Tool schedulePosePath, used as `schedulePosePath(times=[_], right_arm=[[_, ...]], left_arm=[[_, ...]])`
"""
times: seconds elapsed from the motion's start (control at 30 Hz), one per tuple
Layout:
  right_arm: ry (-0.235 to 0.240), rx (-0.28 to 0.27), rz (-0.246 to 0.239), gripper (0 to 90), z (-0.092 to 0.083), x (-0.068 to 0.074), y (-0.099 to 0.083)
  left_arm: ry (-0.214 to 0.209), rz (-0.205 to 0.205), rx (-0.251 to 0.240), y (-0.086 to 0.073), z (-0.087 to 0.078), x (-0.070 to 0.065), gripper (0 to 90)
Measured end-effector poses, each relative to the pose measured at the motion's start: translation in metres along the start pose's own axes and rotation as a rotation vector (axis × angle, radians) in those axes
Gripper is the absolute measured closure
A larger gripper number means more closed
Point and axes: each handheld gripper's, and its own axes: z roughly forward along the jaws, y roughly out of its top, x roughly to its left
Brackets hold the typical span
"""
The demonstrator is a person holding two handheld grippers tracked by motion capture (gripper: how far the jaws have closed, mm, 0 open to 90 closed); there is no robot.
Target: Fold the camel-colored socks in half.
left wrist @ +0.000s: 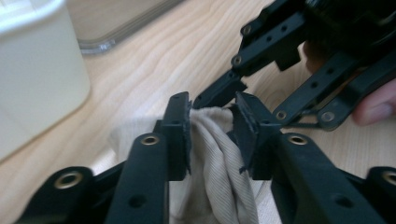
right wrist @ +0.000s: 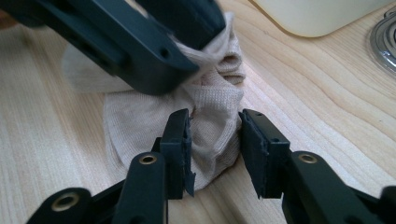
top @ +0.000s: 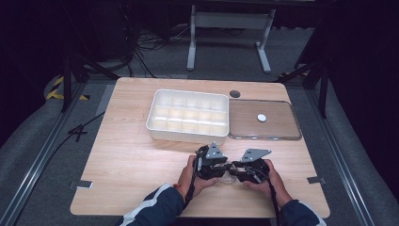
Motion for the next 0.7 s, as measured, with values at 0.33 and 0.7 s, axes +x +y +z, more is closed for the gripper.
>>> schedulePosePath(times=[0.33,0.7], right_arm=[[0.009,-0.001,0.018,63.7,0.0,-0.001,-0.001],[0.005,0.0,0.014,64.4,0.0,-0.001,0.0]], left_arm=[[-0.008,0.081,-0.035,0.009,-0.046,0.016,64.3],[-0.07,0.132,0.093,-0.034,-0.036,0.021,78.4]])
